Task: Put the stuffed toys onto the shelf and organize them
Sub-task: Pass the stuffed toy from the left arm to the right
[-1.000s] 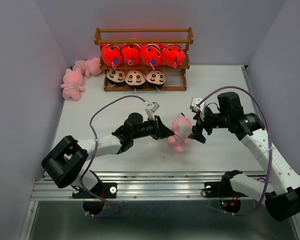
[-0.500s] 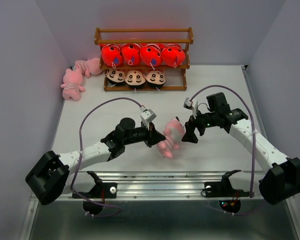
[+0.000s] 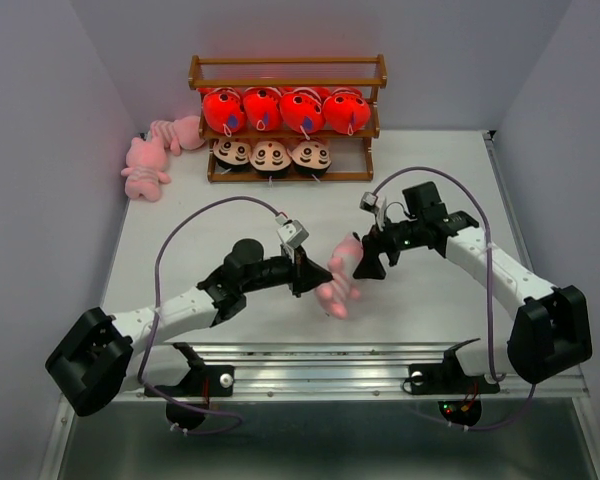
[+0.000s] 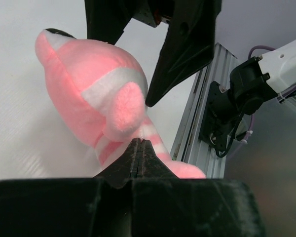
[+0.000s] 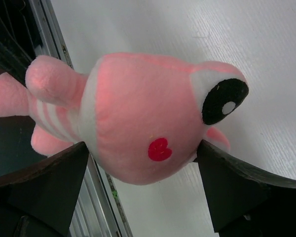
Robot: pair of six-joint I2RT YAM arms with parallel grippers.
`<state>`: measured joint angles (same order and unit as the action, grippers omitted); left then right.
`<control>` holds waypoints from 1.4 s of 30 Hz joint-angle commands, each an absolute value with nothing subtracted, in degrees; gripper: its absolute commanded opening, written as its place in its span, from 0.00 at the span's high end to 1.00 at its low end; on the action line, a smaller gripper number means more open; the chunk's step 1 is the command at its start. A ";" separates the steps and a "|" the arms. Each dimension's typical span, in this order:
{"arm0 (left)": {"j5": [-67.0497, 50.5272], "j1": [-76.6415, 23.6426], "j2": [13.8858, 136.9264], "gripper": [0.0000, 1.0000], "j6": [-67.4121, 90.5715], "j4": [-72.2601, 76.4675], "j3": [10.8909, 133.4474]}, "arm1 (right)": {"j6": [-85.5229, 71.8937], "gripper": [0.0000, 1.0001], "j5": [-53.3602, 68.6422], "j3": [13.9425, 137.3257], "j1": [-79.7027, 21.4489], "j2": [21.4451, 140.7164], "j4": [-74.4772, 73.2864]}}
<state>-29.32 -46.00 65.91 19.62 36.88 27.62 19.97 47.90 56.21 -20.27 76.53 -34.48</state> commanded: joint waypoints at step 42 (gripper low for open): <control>3.51 -58.45 72.06 0.16 44.30 25.58 40.59 | 13.18 0.99 24.52 59.77 -19.95 73.65 -24.96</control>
